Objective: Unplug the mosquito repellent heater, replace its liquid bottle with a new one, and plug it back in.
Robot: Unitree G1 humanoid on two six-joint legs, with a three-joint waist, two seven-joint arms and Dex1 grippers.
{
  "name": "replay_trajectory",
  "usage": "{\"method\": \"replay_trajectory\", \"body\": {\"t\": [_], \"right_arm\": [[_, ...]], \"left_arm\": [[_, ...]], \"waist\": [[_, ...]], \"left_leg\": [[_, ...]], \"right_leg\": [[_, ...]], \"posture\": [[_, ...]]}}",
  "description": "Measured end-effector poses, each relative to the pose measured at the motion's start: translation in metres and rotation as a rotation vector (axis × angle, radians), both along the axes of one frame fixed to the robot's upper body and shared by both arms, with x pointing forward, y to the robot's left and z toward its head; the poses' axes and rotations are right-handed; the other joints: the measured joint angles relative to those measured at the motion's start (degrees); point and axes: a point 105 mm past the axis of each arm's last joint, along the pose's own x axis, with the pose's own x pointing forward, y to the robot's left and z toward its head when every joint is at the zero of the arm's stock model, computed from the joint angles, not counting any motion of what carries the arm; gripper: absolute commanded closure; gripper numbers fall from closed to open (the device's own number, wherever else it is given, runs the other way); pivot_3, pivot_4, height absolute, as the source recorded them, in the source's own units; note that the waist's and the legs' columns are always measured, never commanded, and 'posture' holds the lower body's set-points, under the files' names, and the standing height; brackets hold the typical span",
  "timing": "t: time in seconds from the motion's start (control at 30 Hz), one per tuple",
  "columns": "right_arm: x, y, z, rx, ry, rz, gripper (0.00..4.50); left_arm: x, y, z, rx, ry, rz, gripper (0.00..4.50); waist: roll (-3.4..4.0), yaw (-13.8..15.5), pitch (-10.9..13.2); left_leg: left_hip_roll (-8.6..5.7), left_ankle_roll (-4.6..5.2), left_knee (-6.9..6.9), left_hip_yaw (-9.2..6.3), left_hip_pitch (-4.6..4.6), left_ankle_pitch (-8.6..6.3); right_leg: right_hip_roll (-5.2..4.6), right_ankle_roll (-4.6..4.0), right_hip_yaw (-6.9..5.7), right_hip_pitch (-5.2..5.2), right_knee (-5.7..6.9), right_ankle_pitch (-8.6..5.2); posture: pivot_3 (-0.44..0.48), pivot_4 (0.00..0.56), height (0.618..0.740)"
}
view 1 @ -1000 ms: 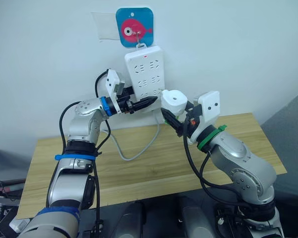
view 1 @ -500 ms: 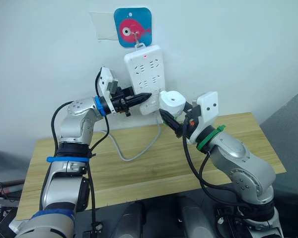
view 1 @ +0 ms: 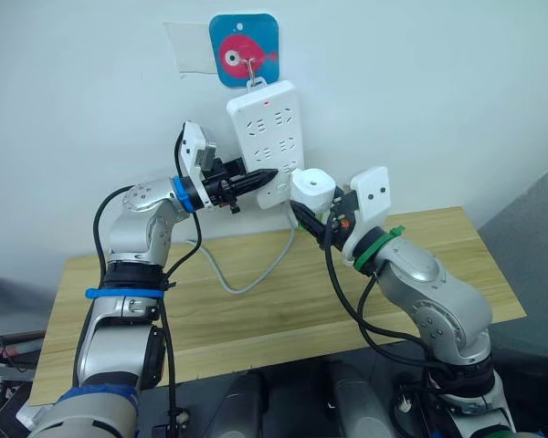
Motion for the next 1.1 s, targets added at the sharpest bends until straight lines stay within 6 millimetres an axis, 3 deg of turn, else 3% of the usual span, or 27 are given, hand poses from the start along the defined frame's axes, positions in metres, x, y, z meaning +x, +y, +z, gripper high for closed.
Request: {"method": "replay_trajectory", "body": {"t": [1.1], "right_arm": [[0.003,0.01,0.001,-0.012,-0.022,0.014,1.49]], "left_arm": [[0.002,0.003,0.001,0.011,-0.007,0.025,3.17]], "waist": [[0.0,0.0,0.0]], "left_leg": [[0.0,-0.01,0.0,0.02,0.0,0.0]], "right_leg": [[0.0,0.0,0.03,-0.05,0.03,0.0]], "posture": [[-0.104,0.222,0.74]]}}
